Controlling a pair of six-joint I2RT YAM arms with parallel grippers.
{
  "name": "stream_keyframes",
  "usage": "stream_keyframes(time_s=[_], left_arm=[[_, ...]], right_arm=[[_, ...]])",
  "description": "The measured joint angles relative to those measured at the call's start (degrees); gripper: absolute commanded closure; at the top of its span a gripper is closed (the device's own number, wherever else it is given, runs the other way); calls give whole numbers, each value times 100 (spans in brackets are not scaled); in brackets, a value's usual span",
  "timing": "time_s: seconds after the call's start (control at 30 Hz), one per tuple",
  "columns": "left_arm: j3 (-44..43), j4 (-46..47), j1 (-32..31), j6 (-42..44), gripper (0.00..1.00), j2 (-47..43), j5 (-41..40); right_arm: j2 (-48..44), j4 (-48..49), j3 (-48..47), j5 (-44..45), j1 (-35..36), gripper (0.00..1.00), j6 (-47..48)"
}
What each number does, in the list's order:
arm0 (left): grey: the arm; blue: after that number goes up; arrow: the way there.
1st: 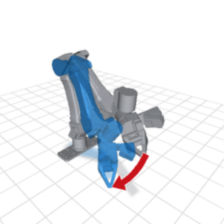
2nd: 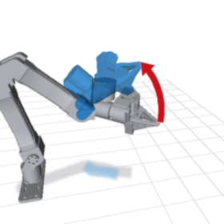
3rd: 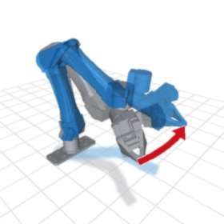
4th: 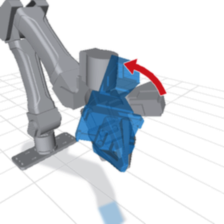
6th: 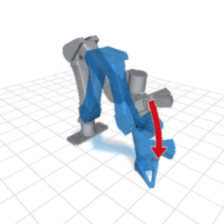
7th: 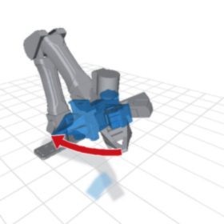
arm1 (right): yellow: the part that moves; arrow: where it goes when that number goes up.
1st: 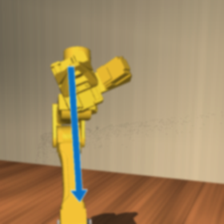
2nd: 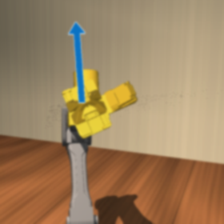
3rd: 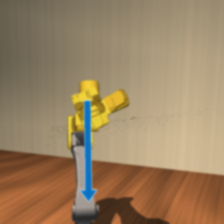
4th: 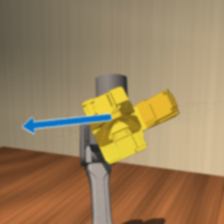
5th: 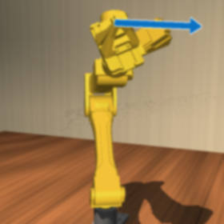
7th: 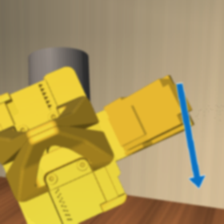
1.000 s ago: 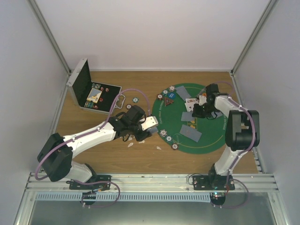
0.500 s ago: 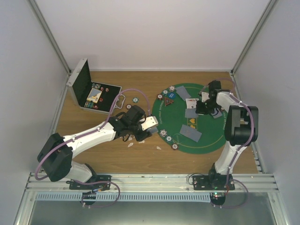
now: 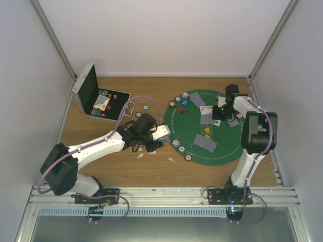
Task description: Distribute texas hold em gaming equipment
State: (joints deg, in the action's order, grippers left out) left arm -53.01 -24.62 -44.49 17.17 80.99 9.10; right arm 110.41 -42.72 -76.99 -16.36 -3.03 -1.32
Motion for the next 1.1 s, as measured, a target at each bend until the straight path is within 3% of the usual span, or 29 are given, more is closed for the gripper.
stream_keyframes(time_s=[0.27,0.37,0.47,0.6,0.73,0.9,1.1], left_arm=[[0,0,0,0,45,0,0],[0,0,0,0,45,0,0],[0,0,0,0,45,0,2],[0,0,0,0,45,0,2],[0,0,0,0,45,0,2],[0,2,0,0,45,0,4],[0,2,0,0,45,0,7]], right_arm=[[7,-107,-59,164,-33,83,39],[4,-177,-59,205,-37,65,4],[-13,-249,-57,267,-48,57,-66],[-138,-328,-57,369,-50,34,-199],[-409,-466,-101,385,-52,20,-267],[-1128,-369,-26,-219,177,15,-444],[-1998,175,774,-1440,1491,15,-761]])
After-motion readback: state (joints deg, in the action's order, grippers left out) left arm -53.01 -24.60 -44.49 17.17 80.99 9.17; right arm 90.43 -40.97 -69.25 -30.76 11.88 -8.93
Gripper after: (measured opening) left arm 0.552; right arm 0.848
